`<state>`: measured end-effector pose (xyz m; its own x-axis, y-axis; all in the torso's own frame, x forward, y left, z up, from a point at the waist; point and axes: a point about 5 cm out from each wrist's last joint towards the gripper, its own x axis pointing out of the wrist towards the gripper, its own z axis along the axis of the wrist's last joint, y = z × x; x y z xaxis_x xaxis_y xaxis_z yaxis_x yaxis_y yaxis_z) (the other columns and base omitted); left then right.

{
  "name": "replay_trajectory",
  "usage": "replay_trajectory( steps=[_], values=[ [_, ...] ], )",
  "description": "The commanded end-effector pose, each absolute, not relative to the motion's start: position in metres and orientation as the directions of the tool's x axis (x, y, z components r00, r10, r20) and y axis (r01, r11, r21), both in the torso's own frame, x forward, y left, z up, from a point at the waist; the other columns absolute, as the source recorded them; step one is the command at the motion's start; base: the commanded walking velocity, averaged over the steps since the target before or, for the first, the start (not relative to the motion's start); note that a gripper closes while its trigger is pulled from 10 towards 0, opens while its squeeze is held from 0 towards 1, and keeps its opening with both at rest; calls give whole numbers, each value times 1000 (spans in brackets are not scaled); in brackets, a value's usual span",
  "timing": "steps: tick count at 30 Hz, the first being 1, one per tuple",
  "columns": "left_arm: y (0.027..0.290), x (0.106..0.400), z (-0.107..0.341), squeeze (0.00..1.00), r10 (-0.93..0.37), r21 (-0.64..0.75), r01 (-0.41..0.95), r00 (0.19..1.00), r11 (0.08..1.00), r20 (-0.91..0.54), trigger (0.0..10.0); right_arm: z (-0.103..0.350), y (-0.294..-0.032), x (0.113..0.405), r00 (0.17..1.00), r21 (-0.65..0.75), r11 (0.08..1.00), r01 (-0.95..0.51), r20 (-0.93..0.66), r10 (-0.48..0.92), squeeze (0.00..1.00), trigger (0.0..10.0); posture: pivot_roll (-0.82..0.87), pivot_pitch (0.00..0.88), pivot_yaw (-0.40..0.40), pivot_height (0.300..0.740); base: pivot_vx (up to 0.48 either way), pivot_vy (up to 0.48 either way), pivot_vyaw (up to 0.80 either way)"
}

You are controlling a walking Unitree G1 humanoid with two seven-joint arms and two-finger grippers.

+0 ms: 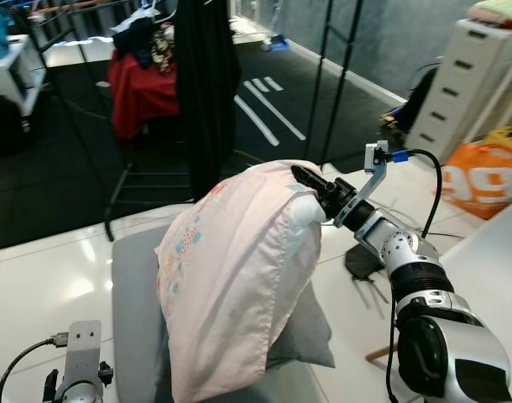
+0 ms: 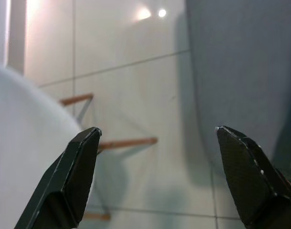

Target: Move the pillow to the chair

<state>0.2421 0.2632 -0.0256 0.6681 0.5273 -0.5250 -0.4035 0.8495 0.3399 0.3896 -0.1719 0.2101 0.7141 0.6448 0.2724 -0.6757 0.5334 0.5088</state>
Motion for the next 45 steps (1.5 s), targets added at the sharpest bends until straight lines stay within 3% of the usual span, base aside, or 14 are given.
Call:
replay_trajectory(
  steps=[1,8,9,27,36,40,45],
  values=[
    [266,231,-33,0,528,350,-396,644,849,-554,10000,228,-167,392,688,453,530,-717,342,640,0,0,-94,59,-9,716,0,0,0],
    [265,231,-33,0,527,346,-397,647,850,-551,10000,228,-168,394,707,449,554,-701,337,622,0,0,-95,57,-11,736,0,0,0],
    [265,231,-33,0,527,349,-395,649,850,-549,10000,229,-170,395,722,455,567,-687,338,604,0,10000,-95,57,-13,736,0,0,0],
    [261,234,-32,0,489,336,-358,683,871,-543,10000,237,-182,398,772,443,633,-635,376,512,0,10000,-96,56,-13,736,0,0,89],
    [261,234,-32,0,485,333,-355,685,874,-543,10000,246,-171,396,723,357,630,-689,393,568,0,10000,-96,53,-12,736,0,0,800],
    [260,235,-32,0,484,329,-356,688,875,-541,10000,266,-180,397,712,319,651,-689,469,523,0,10000,-97,54,-11,736,0,0,800],
    [260,235,-32,0,483,326,-357,690,875,-539,10000,295,-183,392,625,242,615,-750,563,541,0,10000,-100,52,-12,736,0,0,800]
  ],
)
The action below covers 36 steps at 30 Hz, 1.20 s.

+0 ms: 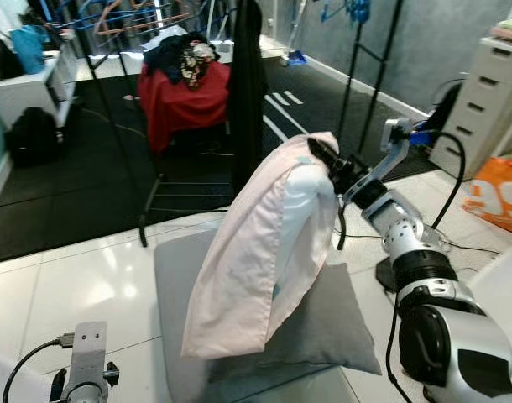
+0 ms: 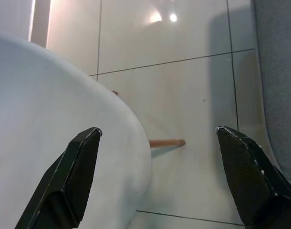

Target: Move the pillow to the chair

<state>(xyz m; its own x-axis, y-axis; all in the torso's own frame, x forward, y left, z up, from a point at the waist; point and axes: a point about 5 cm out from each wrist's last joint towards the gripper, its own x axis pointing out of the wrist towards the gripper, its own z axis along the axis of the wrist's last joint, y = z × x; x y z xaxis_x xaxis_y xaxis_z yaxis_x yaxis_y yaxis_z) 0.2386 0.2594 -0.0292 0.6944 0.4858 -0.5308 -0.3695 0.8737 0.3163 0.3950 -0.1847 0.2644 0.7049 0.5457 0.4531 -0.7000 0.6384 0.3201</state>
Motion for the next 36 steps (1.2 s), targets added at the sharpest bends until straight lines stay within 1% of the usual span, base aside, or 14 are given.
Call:
replay_trajectory(
  steps=[1,3,4,6,7,9,10,12,13,16,17,20,28,36],
  values=[
    [260,235,-32,0,483,326,-357,690,875,-539,10000,295,-183,392,625,242,615,-750,563,541,0,10000,-100,52,-12,736,0,0,800],
    [259,235,-32,0,481,324,-357,692,876,-539,10000,303,-170,388,552,181,561,-808,566,612,0,10000,-103,51,-16,736,0,0,800],
    [259,235,-32,0,481,324,-357,692,876,-539,10000,303,-170,388,552,181,561,-808,566,612,0,10000,-103,51,-16,736,0,0,800],
    [259,235,-32,0,481,318,-362,693,876,-538,10000,305,-151,381,477,140,489,-861,559,679,0,10000,-103,48,-19,736,0,0,800],
    [259,235,-32,0,481,318,-362,693,876,-538,10000,305,-151,381,477,140,489,-861,559,679,0,10000,-103,48,-19,736,0,0,800],
    [259,235,-32,0,482,313,-367,692,876,-537,10000,304,-139,377,431,136,435,-890,565,704,0,10000,-103,48,-19,736,0,0,800],
    [259,235,-32,0,482,313,-367,692,876,-537,10000,304,-139,377,431,136,435,-890,565,704,0,10000,-103,48,-19,736,0,0,800],
    [260,234,-32,0,486,310,-374,690,874,-537,10000,305,-120,361,324,121,316,-941,593,737,0,10000,-99,42,-19,736,0,0,800],
    [260,234,-32,0,486,310,-374,690,874,-537,10000,305,-120,361,324,121,316,-941,593,737,0,10000,-99,42,-19,736,0,0,800],
    [261,234,-32,0,488,309,-378,688,873,-537,10000,315,-104,335,181,74,173,-982,628,757,0,10000,-100,40,-20,736,0,0,800],
    [261,234,-32,0,488,309,-378,688,873,-537,10000,315,-104,335,181,74,173,-982,628,757,0,10000,-100,40,-20,736,0,0,800],
    [262,234,-32,0,489,310,-379,688,872,-536,10000,322,-94,317,113,41,112,-993,632,767,0,10000,-104,43,-17,736,0,0,800],
    [263,234,-31,0,492,309,-384,687,870,-535,10000,325,-84,304,75,18,82,-996,626,776,0,10000,-105,43,-14,736,0,0,800],
    [262,235,-31,0,484,293,-385,692,875,-536,10000,326,-79,296,66,21,67,-998,611,789,0,10000,-104,42,-21,736,0,0,800]
  ],
)
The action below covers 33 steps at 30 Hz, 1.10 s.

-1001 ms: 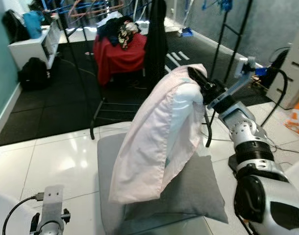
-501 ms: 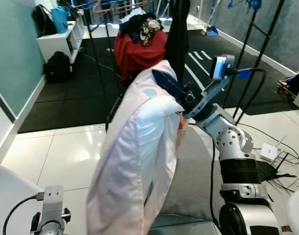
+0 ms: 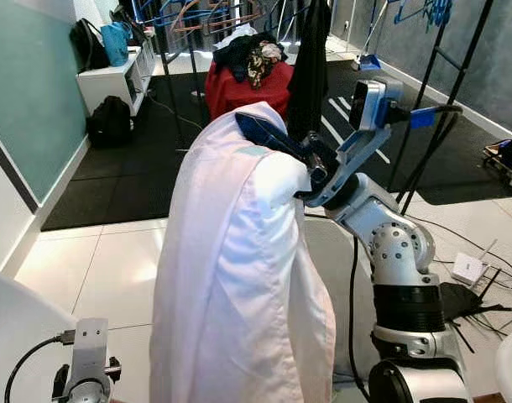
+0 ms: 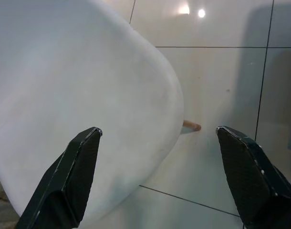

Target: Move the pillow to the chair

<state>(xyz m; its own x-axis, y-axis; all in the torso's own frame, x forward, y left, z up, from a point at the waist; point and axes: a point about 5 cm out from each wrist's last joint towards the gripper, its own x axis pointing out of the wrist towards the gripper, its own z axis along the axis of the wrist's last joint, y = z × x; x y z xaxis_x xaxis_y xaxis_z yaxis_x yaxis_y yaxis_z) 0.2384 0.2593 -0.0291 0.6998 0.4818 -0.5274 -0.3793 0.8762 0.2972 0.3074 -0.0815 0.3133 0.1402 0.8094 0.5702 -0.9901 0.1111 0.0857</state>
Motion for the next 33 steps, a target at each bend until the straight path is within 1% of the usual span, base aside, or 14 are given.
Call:
replay_trajectory(
  steps=[1,4,12,21,33],
  values=[
    [262,235,-31,0,484,293,-385,692,875,-536,10000,326,-79,296,66,21,67,-998,611,789,0,10000,-104,42,-21,736,0,0,800],
    [261,236,-31,0,477,294,-375,695,879,-539,10000,324,-77,295,90,36,85,-996,590,802,0,10000,-103,43,-22,736,0,-407,800],
    [260,236,-31,0,478,281,-387,695,878,-537,10000,318,-72,295,112,51,101,-994,571,813,0,10000,-103,43,-23,736,0,-480,800],
    [262,236,-30,0,496,282,-408,686,868,-533,10000,316,-71,295,131,57,119,-991,555,821,0,10000,-104,42,-22,736,0,0,800],
    [262,236,-30,0,493,286,-403,687,870,-534,10000,313,-69,293,117,55,104,-993,545,830,0,10000,-105,43,-23,736,0,0,800]
  ],
)
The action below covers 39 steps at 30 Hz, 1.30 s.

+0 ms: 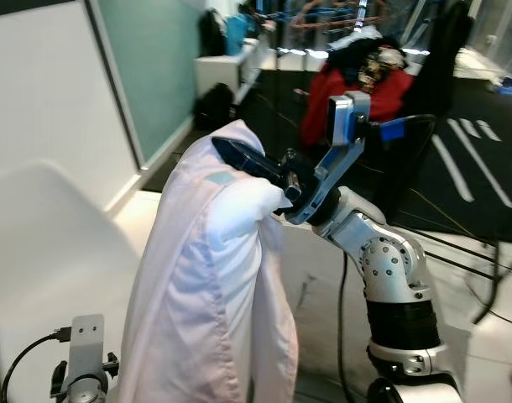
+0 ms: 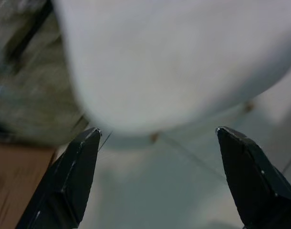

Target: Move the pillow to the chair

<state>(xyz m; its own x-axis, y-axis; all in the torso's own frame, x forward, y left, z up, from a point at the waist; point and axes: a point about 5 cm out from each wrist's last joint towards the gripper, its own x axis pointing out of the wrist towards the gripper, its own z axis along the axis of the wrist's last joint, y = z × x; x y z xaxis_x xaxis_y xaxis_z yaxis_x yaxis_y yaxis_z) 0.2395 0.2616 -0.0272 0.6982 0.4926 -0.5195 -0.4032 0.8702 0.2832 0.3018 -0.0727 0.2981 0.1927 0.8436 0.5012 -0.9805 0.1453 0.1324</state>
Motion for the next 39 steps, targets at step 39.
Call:
replay_trajectory(
  steps=[39],
  values=[
    [255,238,-32,0,446,267,-358,712,895,-542,10000,306,-68,316,287,112,267,-957,483,827,0,10000,-101,38,-26,736,0,-48,718]
  ],
)
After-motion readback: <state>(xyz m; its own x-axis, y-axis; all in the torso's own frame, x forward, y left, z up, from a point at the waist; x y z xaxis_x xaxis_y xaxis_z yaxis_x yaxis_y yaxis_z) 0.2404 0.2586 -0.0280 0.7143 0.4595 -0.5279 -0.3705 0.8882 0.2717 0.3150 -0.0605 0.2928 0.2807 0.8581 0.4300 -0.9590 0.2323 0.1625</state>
